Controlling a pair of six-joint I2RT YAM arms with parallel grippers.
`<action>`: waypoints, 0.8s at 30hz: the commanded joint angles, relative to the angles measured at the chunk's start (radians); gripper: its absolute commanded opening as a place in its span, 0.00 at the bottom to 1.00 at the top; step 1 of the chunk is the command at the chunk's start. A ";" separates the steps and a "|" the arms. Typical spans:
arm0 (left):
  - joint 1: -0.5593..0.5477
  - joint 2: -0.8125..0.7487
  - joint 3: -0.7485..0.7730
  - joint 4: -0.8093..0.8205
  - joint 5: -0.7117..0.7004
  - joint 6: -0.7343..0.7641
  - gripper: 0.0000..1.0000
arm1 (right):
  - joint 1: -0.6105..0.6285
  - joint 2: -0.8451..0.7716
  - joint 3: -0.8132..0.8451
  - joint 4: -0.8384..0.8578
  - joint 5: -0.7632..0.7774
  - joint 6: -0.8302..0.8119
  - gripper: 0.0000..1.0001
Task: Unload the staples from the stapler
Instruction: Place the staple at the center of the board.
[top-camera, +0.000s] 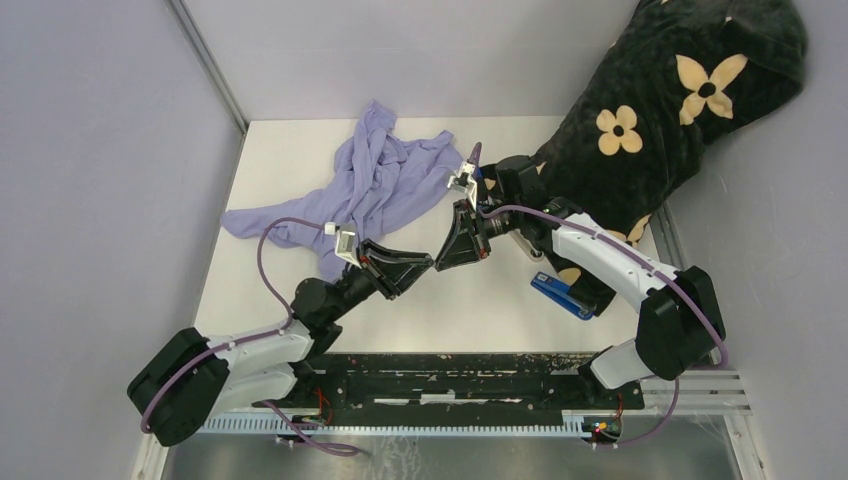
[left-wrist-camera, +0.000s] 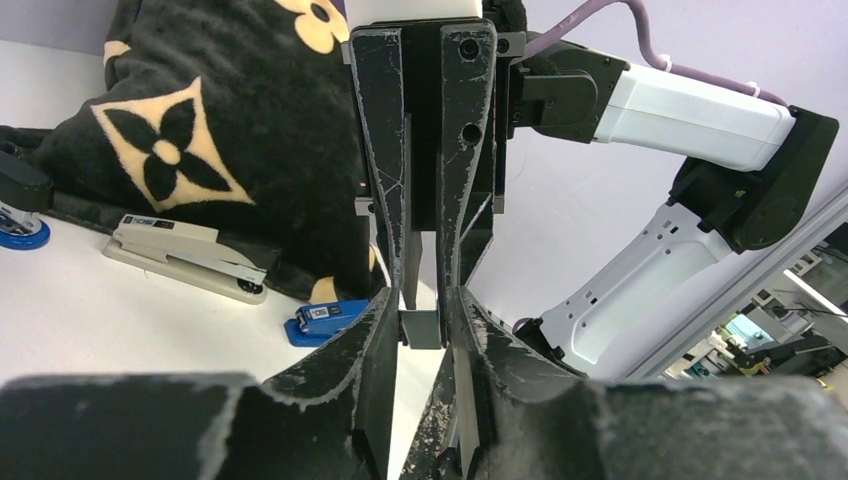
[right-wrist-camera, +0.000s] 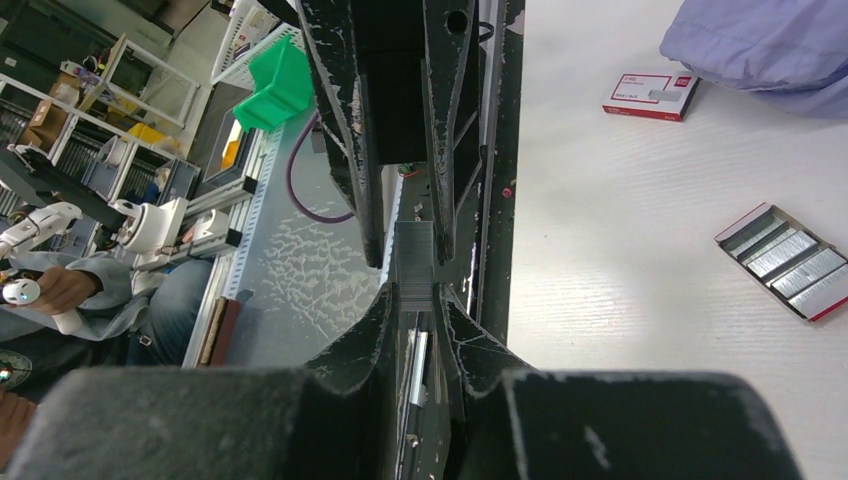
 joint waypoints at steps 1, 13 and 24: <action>-0.006 0.013 0.039 0.059 -0.011 -0.020 0.29 | 0.006 -0.023 -0.002 0.048 -0.036 0.009 0.16; -0.006 -0.024 0.027 -0.018 -0.031 -0.002 0.10 | -0.002 -0.018 0.063 -0.186 -0.007 -0.217 0.62; -0.005 -0.114 0.269 -0.996 -0.100 0.249 0.09 | -0.197 -0.045 0.215 -0.603 0.364 -0.587 0.73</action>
